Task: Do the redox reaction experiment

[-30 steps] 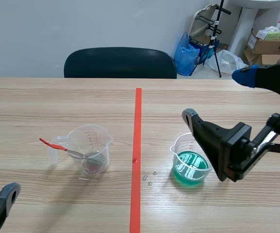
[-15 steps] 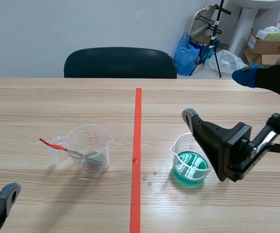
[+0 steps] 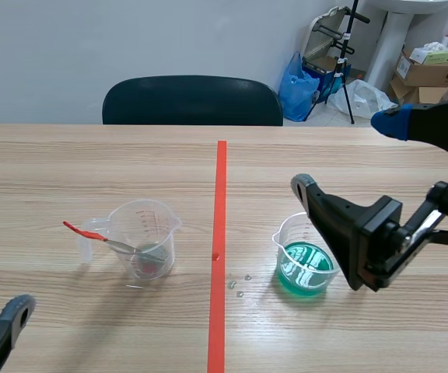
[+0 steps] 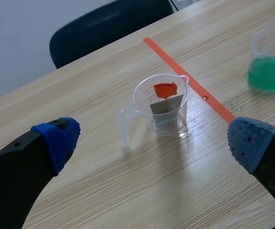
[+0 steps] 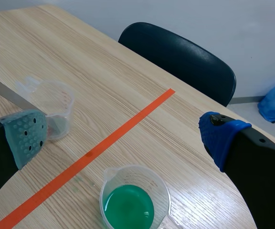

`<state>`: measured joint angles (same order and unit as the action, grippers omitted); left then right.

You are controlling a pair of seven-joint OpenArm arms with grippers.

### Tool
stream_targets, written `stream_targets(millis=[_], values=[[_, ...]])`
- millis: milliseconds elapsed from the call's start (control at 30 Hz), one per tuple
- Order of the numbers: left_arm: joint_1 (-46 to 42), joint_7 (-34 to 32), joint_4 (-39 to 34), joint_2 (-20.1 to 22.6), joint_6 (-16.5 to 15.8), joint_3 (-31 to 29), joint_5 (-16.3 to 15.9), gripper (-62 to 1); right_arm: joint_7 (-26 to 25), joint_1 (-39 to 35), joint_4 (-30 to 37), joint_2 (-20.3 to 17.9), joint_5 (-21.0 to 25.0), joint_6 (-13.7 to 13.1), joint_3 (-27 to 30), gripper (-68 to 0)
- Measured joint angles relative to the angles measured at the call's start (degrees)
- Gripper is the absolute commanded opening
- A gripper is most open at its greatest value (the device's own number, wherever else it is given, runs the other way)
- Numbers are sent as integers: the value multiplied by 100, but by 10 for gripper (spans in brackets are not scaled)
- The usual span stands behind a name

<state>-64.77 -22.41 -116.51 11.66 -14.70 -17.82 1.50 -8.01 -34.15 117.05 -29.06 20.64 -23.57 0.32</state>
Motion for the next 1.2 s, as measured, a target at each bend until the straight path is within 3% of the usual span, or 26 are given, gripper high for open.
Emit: stream_targets(millis=[1200], values=[[0,-7,4,22,-13,70,2,14,-4,15,0,0,0,0,0,4]])
